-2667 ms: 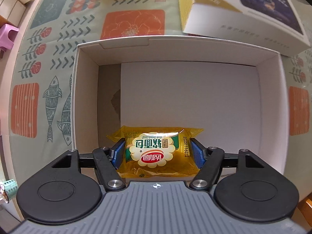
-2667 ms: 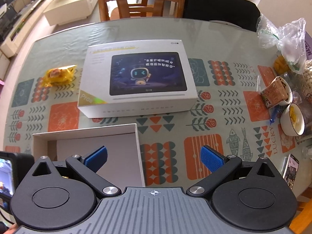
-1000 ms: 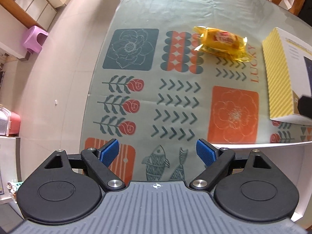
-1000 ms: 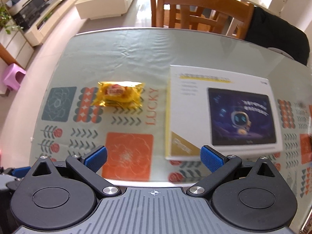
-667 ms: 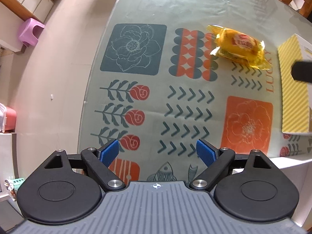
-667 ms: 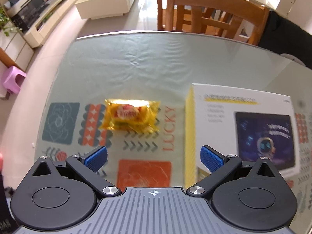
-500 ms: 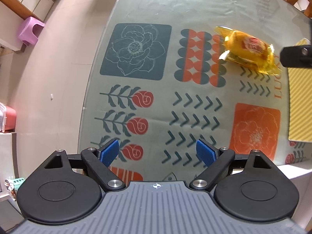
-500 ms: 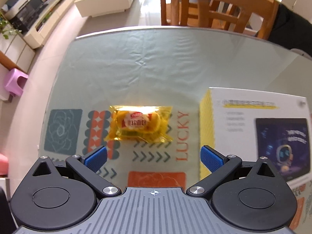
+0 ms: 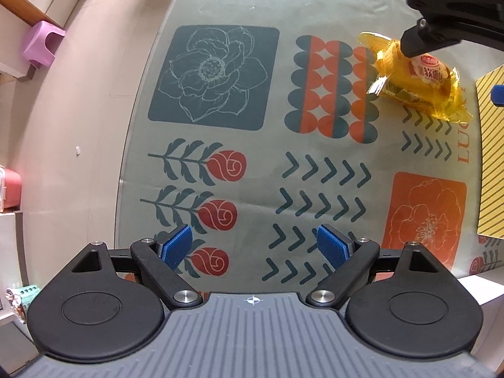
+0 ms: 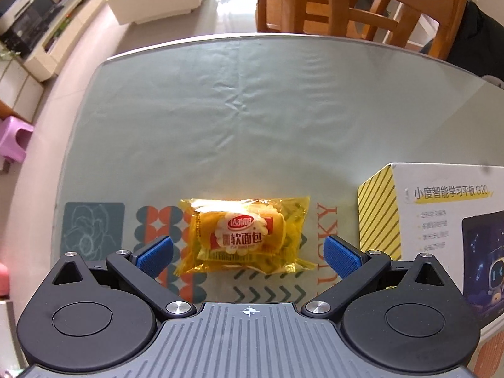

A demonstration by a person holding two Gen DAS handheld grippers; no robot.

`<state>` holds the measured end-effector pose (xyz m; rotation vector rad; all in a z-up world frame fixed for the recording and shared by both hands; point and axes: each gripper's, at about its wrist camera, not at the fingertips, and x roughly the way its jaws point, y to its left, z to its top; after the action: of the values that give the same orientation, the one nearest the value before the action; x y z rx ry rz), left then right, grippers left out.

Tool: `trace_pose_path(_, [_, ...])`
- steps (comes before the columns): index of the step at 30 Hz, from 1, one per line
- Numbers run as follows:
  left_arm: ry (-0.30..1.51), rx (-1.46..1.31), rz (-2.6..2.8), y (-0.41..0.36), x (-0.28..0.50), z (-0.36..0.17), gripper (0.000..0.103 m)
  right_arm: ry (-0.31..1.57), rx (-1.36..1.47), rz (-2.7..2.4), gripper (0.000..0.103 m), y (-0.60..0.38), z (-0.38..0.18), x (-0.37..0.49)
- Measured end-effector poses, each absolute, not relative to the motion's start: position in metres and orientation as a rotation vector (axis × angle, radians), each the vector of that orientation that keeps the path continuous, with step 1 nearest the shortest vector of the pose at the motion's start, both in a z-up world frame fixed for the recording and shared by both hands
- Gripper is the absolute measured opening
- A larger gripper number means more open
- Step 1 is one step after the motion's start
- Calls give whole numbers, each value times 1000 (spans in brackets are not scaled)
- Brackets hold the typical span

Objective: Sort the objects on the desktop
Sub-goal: 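Move the right tool to the other yellow bread packet and close on it, then lift the bread packet with the right tool and carry it toward the white box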

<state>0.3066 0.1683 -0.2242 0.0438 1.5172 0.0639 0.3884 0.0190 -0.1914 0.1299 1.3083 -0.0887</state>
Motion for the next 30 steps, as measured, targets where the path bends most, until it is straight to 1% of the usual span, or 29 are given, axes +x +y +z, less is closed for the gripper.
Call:
trace_pose_path(23, [1548, 19, 84, 178, 300, -236, 103, 1373, 97, -120, 103, 31, -248, 406])
trace_pose_path(30, [1549, 6, 81, 179, 300, -236, 103, 1357, 99, -125, 103, 30, -250, 404])
